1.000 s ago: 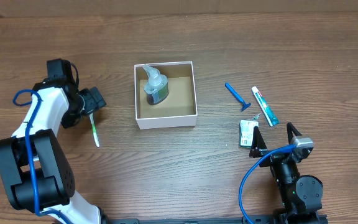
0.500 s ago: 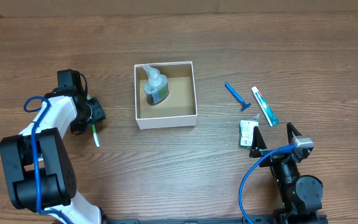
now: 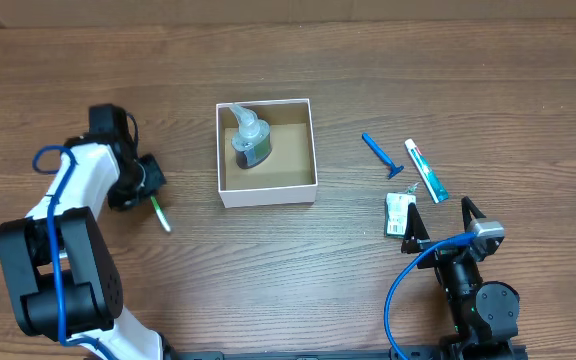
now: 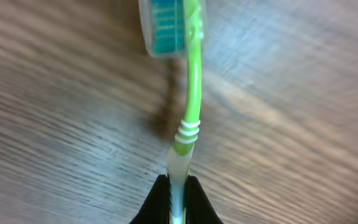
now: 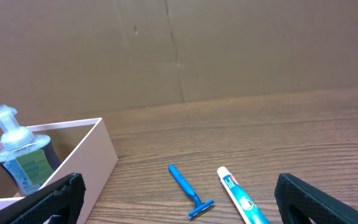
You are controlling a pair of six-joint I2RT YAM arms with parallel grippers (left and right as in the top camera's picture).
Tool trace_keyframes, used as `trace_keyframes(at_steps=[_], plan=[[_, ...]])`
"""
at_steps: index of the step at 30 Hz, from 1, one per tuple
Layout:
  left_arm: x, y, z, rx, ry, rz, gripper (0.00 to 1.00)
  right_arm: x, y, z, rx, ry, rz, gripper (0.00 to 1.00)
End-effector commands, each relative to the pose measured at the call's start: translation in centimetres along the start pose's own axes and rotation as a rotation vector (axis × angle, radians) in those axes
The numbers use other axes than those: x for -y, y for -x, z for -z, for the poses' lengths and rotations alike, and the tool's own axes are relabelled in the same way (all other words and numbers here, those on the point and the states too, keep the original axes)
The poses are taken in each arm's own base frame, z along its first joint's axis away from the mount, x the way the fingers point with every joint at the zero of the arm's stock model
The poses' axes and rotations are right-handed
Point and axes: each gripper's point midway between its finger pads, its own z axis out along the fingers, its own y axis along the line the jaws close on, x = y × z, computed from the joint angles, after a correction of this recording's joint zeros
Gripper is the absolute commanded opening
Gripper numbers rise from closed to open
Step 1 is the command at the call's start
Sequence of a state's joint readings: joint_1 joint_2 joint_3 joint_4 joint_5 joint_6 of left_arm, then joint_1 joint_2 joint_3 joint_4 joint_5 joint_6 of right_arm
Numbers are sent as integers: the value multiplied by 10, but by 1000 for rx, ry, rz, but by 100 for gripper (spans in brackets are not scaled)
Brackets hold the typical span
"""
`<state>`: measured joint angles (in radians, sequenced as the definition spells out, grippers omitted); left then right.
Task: Pack container
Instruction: 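Carry the toothbrush into the box and release it beside the bottle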
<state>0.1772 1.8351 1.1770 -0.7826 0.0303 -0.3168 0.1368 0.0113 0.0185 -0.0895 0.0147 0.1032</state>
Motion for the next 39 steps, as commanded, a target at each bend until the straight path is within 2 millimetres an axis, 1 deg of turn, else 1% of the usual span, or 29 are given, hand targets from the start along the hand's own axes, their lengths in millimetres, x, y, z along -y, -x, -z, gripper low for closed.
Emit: trace_keyframes(at_steps=[1,6,10,13,14,18,19,21,24,25,29,33,39], plan=[[13,30,33,63,-32,-28,4,2,-2,0,2,-5,6,100],[25,43,68,80,-49,-41,4,2,-2,0,2,-5,6,100],[46,47,95,108,-67,-85,4,2,-2,0,2,-5,6,100],[72,44,112,128,-104,-140,5,2,-2,0,3,-5,6,100],[85,40,118,134,-126,-166,5,2,-2,0,2,-5,6,100],[125,27,135,165,-175,-229,5,2,-2,0,2,-5,6,100],[131,25,137,168,-182,-236,6,2,-2,0,2,-5,6,100],[150,15,139,172,-201,-260,7,2,-2,0,2,-5,6,100],[168,3,140,169,-216,-292,8,2,-2,0,2,-5,6,100],[177,-2,140,170,-226,-305,9,2,-2,0,2,-5,6,100],[194,-12,142,177,-246,-340,9,2,-2,0,2,-5,6,100],[201,-17,142,186,-243,-361,9,2,-2,0,2,-5,6,100],[200,-17,142,185,-240,-352,9,2,-2,0,2,-5,6,100]])
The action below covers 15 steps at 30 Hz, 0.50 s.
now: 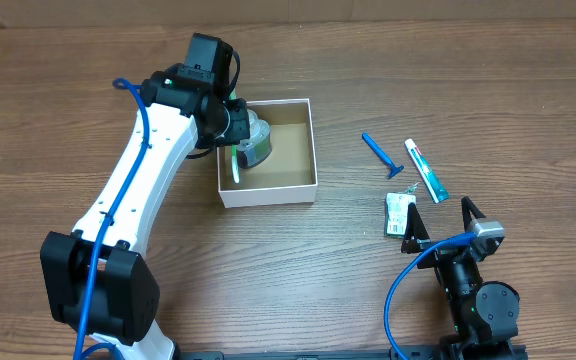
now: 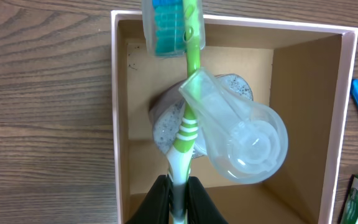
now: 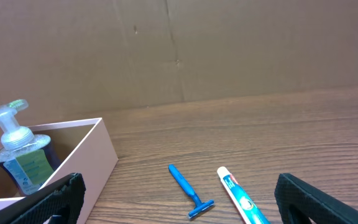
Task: Pack container
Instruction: 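Carry the toothbrush into the box and release it beside the bottle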
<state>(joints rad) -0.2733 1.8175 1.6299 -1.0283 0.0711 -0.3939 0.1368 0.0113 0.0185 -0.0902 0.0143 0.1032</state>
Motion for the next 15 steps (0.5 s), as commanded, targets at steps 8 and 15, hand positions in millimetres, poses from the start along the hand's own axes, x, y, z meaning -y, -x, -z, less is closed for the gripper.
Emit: trace_keyframes(at_steps=[8,15], plan=[[0,12,16,62,14,26,10,2,-2,0,3,-5,6,100],[-3,12,14,61,27,27,36,2,-2,0,4,-5,6,100]])
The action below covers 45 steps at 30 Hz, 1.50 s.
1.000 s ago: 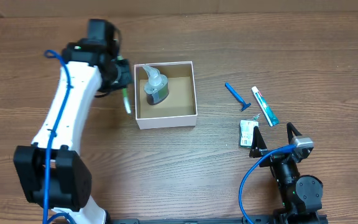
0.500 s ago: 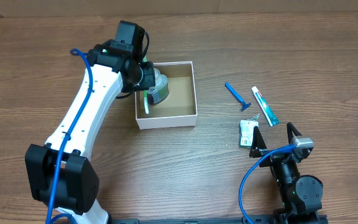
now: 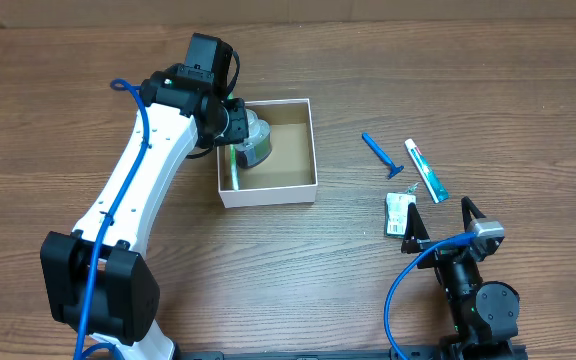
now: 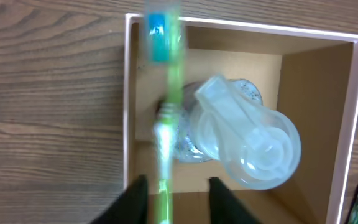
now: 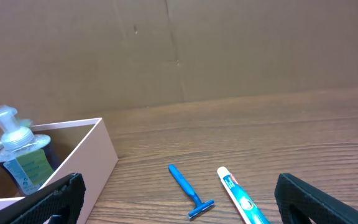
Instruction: Pack container
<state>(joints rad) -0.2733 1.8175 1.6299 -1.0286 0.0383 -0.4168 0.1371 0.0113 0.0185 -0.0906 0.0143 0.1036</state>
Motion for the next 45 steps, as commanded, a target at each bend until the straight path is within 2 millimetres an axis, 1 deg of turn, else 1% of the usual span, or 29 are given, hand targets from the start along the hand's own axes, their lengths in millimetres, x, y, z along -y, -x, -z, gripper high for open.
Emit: trace_keyframes(at_steps=[1,12,16,18,19,23,25,27,28,29,30,33,36,39,45], plan=[[2,10,14,48,-4,4,37,2,-2,0,4,-5,7,100],[1,8,14,42,3,4,36,2,-2,0,4,-5,7,100],[0,8,14,40,5,6,34,2,-2,0,4,-5,7,100],[-7,9,15,44,23,20,34,2,-2,0,4,-5,7,100],[-14,11,17,47,39,43,34,2,-2,0,3,-5,7,100],[-59,16,26,41,86,217,34,2,-2,0,3,-5,7,100],[-85,17,28,25,104,280,38,2,-1,0,4,-5,7,100],[-113,12,32,-1,142,342,41,2,-2,0,4,-5,7,100],[-125,11,33,-7,155,370,46,2,-2,0,4,-5,7,100],[-134,10,35,-11,163,392,70,2,-2,0,4,-5,7,100],[-146,9,36,-19,176,423,100,2,-2,0,4,-5,7,100],[-168,2,40,-42,199,481,100,2,-1,0,4,-5,7,100],[-182,-3,43,-58,214,517,100,2,-1,0,4,-5,7,100],[-186,-2,44,-54,216,528,100,2,-1,0,4,-5,7,100],[-186,-2,44,-54,215,528,100,2,-2,0,4,-5,7,100]])
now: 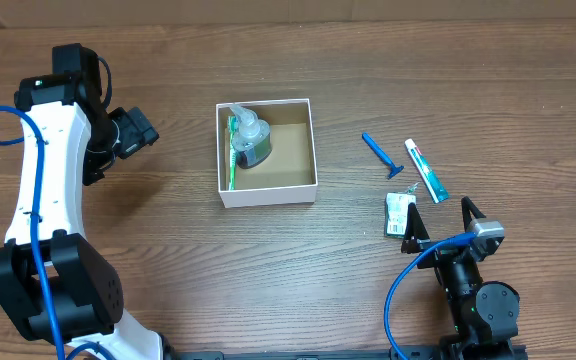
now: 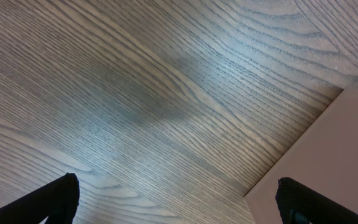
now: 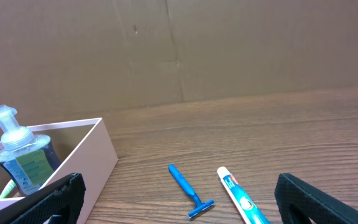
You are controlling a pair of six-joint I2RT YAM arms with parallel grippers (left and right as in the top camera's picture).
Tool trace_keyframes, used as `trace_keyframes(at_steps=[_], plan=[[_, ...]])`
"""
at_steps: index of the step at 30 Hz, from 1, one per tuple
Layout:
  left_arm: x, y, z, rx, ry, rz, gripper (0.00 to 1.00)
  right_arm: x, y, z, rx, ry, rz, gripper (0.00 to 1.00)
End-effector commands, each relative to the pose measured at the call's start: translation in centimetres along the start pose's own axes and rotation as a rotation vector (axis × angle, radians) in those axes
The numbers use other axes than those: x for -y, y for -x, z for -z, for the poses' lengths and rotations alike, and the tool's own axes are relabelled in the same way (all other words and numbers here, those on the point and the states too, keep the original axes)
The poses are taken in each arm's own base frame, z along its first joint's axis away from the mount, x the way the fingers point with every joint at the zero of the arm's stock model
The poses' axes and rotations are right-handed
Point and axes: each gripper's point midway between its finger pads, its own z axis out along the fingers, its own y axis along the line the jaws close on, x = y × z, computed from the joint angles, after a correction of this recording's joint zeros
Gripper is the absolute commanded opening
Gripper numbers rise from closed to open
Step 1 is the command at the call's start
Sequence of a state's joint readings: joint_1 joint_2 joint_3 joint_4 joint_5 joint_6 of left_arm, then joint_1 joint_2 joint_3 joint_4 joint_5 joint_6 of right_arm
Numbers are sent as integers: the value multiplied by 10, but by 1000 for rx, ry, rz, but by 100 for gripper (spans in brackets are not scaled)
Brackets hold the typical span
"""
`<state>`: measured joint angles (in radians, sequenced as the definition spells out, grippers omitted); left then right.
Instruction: Pack container
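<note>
A white box [image 1: 268, 193] stands mid-table with a clear pump soap bottle [image 1: 250, 140] in it. A green toothbrush [image 1: 232, 155] lies along the box's left inner wall. My left gripper [image 1: 138, 133] hangs open and empty over bare wood left of the box; in its wrist view [image 2: 179, 205] only the box wall [image 2: 328, 155] shows. A blue razor [image 1: 381, 155], a toothpaste tube [image 1: 426, 171] and a small green-white packet [image 1: 398, 214] lie right of the box. My right gripper [image 1: 440, 222] rests open near the front edge, just below them.
A brown cardboard wall [image 3: 179, 50] stands behind the table. The right wrist view shows the razor [image 3: 188, 190] and toothpaste [image 3: 241, 199] ahead of the open fingers, with the bottle [image 3: 20, 155] at the left.
The left gripper, which was open over the box with the toothbrush dropping in, has moved away to the left of the box. The toothbrush now lies in the box. The right arm stayed still.
First my left gripper was shut on the green toothbrush on the table left of the box. Then it held the brush over the box beside the soap bottle. Then it opened and the brush fell in. Now the arm is back at the left, empty.
</note>
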<state>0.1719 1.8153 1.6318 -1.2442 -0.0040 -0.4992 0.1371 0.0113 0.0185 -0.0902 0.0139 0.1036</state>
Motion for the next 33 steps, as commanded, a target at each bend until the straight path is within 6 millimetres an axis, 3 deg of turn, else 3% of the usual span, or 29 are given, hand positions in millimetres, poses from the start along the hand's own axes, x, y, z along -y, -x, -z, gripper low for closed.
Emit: trace_keyframes(at_steps=[1,10,14,18,24,29,33], plan=[[1,6,19,53,-24,15,100,2,-2,0,3,-6,7,100],[1,6,19,53,-25,15,100,0,-2,0,2,3,2,100],[1,6,19,53,-24,15,100,-17,-3,1,-15,104,-142,100],[1,6,19,53,-24,15,100,-23,-3,3,-43,132,-152,100],[1,6,19,53,-24,15,100,-24,22,9,-93,96,-156,100],[1,6,19,53,-25,14,100,-19,41,9,-276,2,-164,100],[1,6,19,53,-24,15,100,-19,39,-1,-515,-59,-174,100]])
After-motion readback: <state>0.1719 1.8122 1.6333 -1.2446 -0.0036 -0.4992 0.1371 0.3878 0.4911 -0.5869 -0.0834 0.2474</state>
